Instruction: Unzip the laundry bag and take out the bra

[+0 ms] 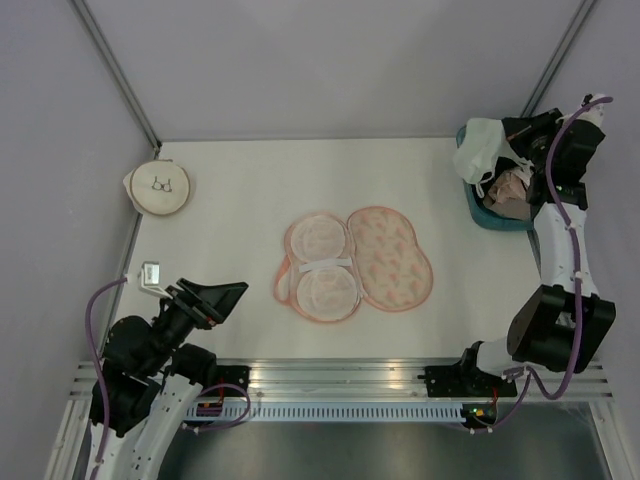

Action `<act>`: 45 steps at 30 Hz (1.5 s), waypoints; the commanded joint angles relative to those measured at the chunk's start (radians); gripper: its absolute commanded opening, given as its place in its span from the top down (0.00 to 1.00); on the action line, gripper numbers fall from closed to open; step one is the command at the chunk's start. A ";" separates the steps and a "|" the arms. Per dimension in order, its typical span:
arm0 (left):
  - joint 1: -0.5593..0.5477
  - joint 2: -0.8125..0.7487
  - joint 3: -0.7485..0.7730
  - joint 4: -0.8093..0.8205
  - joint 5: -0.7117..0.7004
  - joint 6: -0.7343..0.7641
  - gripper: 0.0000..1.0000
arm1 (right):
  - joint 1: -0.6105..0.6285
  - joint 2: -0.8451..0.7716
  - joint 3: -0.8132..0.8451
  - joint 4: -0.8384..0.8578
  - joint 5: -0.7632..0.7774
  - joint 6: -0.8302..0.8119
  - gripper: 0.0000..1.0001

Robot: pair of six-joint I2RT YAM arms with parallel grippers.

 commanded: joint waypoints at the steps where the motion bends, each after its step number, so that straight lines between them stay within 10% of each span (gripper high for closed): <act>1: 0.002 0.024 0.049 0.001 0.011 0.045 0.00 | -0.067 0.116 0.092 0.004 0.101 0.033 1.00; 16: 0.002 0.044 0.068 -0.010 0.016 0.036 0.01 | -0.141 0.461 0.128 -0.325 0.523 0.030 1.00; 19: 0.002 0.042 0.058 -0.008 0.019 0.031 0.00 | -0.141 0.451 0.160 -0.359 0.501 0.021 0.82; 20: 0.002 0.041 0.055 -0.010 0.021 0.031 0.00 | -0.141 0.432 0.161 -0.350 0.475 0.007 0.65; 28: 0.002 0.036 0.057 -0.008 0.019 0.030 0.00 | -0.093 0.195 0.180 -0.381 0.421 -0.057 0.26; 34: 0.002 0.027 0.045 -0.010 0.010 0.025 0.00 | 0.031 -0.025 0.137 -0.442 0.319 -0.192 0.24; 45: 0.001 0.001 -0.009 0.038 0.096 0.066 0.01 | 0.528 -0.418 -0.478 -0.307 0.238 -0.172 0.26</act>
